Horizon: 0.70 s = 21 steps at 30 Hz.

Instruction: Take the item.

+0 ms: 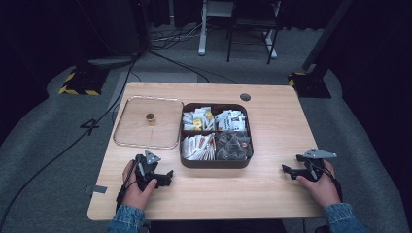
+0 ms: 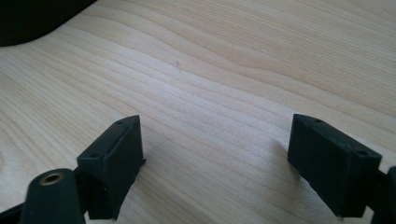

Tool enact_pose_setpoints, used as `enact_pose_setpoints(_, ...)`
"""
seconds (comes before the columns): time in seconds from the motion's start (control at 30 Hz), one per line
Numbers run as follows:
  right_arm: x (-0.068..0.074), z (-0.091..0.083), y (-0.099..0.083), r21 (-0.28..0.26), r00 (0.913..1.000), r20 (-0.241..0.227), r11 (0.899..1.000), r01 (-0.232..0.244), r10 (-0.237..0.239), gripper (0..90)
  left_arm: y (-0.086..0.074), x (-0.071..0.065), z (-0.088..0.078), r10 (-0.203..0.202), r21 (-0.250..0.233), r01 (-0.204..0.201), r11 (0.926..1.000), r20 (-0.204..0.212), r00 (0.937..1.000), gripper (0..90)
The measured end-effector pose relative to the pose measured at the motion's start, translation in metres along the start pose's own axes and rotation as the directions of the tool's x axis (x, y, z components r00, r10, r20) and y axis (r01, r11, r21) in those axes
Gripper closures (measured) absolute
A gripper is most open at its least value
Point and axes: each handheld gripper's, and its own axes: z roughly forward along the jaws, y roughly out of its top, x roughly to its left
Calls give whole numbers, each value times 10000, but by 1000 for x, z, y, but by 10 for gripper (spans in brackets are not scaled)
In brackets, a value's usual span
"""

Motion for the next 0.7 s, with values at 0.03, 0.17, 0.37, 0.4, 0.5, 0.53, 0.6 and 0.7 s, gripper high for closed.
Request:
enact_pose_setpoints(0.03, 0, 0, 0, 0, 10000, 0, 10000, 0, 0, 180, 0, 0, 0, 0, 0, 0, 10000, 0, 10000, 1)
enact_pose_setpoints(0.17, 0, 0, 0, 0, 10000, -1, 10000, 7, -7, 180, 0, 0, 0, -13, -7, 13, 10000, 3, 10000, 1)
enact_pose_setpoints(0.37, 0, 0, 0, 1, 10000, 0, 10000, 7, -7, 180, 0, 0, 0, -3, -1, 3, 10000, 3, 10000, 1)
enact_pose_setpoints(0.4, 0, 0, 0, 1, 10000, 2, 10000, 5, -5, 181, 0, 0, 0, -14, -8, 14, 10000, 3, 10000, 1)
enact_pose_setpoints(0.5, 0, 0, 0, -38, 10000, -34, 10000, 43, -43, 206, 0, 0, 0, -14, -6, 14, 10000, 3, 10000, 1)
enact_pose_setpoints(0.53, 1, -1, -1, -83, 9999, -99, 9999, 62, -62, 240, 0, 0, 0, -12, 1, 12, 10000, 9, 10000, 1)
enact_pose_setpoints(0.6, 1, -2, -1, -133, 9999, -121, 9999, 93, -95, 294, 0, 0, 0, -9, -12, 9, 10000, 9, 10000, 1)
enact_pose_setpoints(0.7, 0, -3, -2, -255, 10000, -56, 9997, -38, 37, 359, 0, 0, 0, -10, -12, 10, 10000, 11, 10000, 1)
